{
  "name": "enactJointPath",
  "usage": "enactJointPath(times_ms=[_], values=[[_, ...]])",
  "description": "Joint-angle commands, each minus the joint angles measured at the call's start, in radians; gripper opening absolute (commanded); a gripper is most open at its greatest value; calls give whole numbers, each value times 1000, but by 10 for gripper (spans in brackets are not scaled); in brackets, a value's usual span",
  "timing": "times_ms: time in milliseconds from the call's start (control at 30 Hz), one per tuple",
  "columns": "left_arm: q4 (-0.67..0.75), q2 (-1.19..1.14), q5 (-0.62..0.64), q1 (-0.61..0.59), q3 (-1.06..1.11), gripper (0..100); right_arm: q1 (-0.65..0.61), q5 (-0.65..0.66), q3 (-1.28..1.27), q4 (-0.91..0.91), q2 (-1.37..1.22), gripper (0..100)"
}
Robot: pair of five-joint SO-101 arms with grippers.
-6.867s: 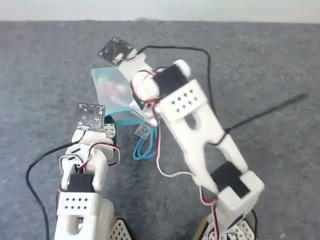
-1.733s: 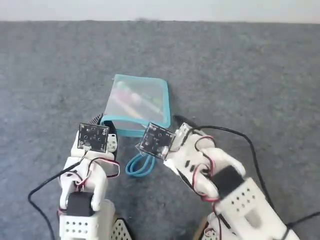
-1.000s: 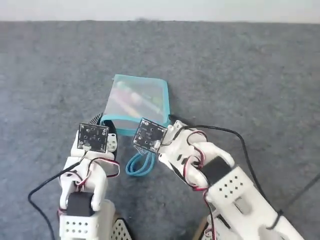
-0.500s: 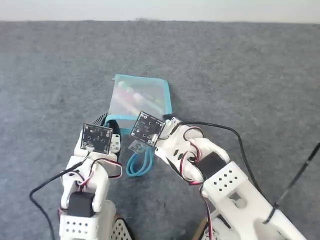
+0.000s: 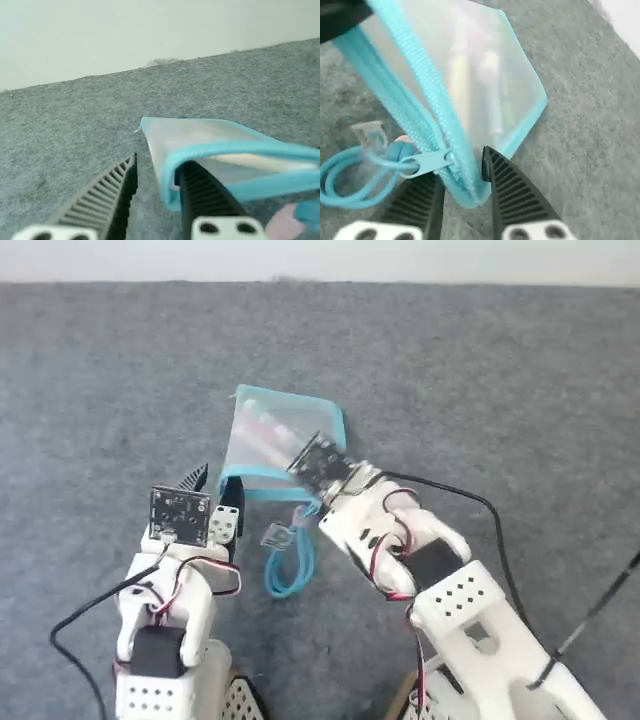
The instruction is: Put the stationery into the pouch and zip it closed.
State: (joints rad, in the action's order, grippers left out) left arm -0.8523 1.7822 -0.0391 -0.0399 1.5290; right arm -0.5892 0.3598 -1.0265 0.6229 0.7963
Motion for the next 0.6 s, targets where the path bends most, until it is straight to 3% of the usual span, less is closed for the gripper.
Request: enactJointPath(times_ms=[0,300,567], values=[[-54,12,25,-9,-104,122,67,-72,77,21,-7,7],[-55,14,25,-2,-122,122,68,-104,175,74,-74,7],[-232,14,25,40,-245,122,74,-149,388,97,-357,6]])
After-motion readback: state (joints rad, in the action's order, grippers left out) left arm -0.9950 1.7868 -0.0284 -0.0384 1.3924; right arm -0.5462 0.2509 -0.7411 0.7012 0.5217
